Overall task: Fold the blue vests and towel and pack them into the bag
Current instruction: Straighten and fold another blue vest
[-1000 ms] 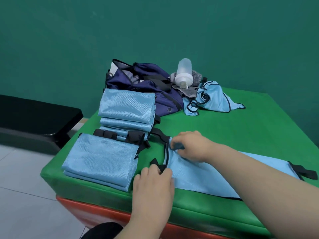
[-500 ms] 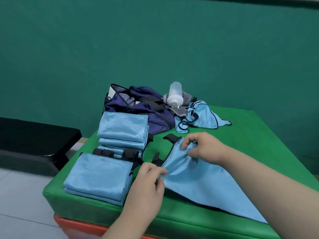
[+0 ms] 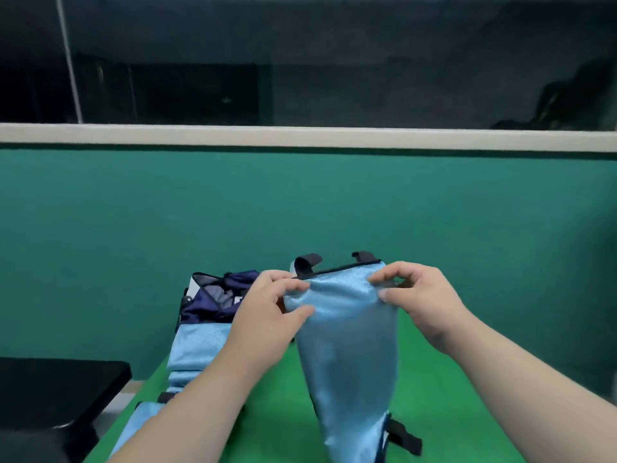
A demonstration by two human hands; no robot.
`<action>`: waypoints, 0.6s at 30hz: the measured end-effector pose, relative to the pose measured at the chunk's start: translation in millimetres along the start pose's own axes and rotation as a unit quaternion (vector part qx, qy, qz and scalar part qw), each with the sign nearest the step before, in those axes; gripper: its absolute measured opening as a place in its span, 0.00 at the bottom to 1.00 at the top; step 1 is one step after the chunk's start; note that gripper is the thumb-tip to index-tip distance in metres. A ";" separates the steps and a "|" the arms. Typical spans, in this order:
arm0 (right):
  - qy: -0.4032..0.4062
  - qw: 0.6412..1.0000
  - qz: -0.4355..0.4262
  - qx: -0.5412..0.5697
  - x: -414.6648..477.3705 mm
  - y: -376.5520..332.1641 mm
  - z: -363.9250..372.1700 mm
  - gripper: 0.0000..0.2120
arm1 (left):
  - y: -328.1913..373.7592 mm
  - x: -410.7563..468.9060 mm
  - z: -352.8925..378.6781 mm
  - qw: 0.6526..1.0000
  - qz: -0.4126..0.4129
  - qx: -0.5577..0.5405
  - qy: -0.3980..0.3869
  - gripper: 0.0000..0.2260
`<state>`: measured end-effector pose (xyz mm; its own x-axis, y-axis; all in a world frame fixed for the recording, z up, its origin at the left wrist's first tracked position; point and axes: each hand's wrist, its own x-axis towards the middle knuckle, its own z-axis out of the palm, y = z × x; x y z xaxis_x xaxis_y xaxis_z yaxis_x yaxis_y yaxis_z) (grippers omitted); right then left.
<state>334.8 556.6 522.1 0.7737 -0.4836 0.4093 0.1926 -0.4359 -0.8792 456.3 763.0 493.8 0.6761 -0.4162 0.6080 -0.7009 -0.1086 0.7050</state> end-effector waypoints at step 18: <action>0.017 0.999 0.006 0.033 9.4 -5.1 -16.8 0.22 | 0.5 49.4 1.7 0.993 0.021 -0.056 -0.099 0.20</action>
<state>330.9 541.5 534.5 0.7557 -0.5145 0.4052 0.2232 -0.3793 -0.8980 489.0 740.9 523.6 0.5813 -0.5887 0.5616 -0.6902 0.0087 0.7235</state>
